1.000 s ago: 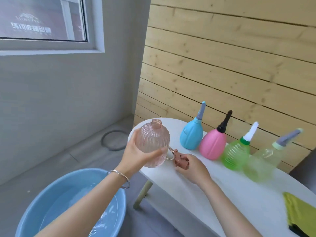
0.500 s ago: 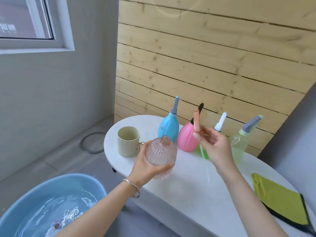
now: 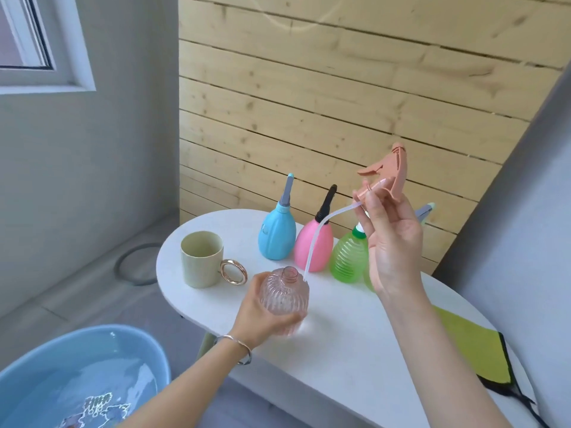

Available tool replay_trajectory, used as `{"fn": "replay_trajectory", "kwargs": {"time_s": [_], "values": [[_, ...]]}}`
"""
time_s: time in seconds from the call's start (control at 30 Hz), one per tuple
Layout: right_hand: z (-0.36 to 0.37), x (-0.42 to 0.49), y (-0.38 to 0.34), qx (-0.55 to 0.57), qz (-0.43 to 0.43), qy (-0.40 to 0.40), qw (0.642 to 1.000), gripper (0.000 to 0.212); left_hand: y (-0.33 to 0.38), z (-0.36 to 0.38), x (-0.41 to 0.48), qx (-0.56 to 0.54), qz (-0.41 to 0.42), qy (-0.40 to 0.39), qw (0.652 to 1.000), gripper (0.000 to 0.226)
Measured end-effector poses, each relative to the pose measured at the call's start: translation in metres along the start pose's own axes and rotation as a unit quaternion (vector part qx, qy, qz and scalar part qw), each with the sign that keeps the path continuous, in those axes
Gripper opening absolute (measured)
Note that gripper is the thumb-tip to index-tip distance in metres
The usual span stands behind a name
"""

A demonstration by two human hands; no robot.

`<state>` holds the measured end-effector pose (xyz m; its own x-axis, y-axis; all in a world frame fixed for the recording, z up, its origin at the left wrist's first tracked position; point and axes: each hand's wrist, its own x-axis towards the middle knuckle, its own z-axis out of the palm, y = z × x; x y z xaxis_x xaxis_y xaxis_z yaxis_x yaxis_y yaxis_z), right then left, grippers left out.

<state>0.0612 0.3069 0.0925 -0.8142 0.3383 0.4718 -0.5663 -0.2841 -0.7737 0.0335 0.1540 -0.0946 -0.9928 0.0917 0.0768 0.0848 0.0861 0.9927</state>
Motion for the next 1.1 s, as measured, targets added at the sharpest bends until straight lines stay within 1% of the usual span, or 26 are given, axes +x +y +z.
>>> {"fn": "replay_trajectory", "kwargs": {"time_s": [0.17, 0.33, 0.57, 0.67, 0.83, 0.97, 1.1], "values": [[0.008, 0.006, 0.013, 0.011, -0.018, -0.013, 1.0, 0.033, -0.002, 0.0, 0.003, 0.016, 0.008, -0.01, 1.0, 0.094], [0.01, 0.006, 0.027, -0.007, -0.029, -0.007, 1.0, 0.021, 0.0, -0.001, 0.003, 0.024, 0.018, -0.02, 0.999, 0.093], [0.008, -0.011, 0.044, -0.034, -0.004, -0.025, 0.999, 0.026, 0.001, -0.002, 0.003, 0.034, 0.018, -0.03, 0.999, 0.091], [0.007, -0.016, 0.041, -0.041, -0.006, -0.034, 0.999, 0.027, 0.001, -0.002, 0.004, 0.04, 0.016, -0.029, 0.999, 0.092], [0.004, -0.025, 0.031, -0.061, -0.01, -0.077, 0.995, 0.024, 0.0, -0.003, 0.004, 0.042, 0.015, -0.031, 0.999, 0.094], [-0.005, -0.035, 0.038, -0.084, 0.022, -0.118, 0.989, 0.022, 0.004, -0.002, 0.003, 0.039, 0.015, -0.032, 0.999, 0.093], [-0.015, -0.034, 0.066, -0.135, 0.101, -0.132, 0.977, 0.018, 0.003, -0.003, 0.003, 0.04, 0.01, -0.034, 0.999, 0.094]]}}
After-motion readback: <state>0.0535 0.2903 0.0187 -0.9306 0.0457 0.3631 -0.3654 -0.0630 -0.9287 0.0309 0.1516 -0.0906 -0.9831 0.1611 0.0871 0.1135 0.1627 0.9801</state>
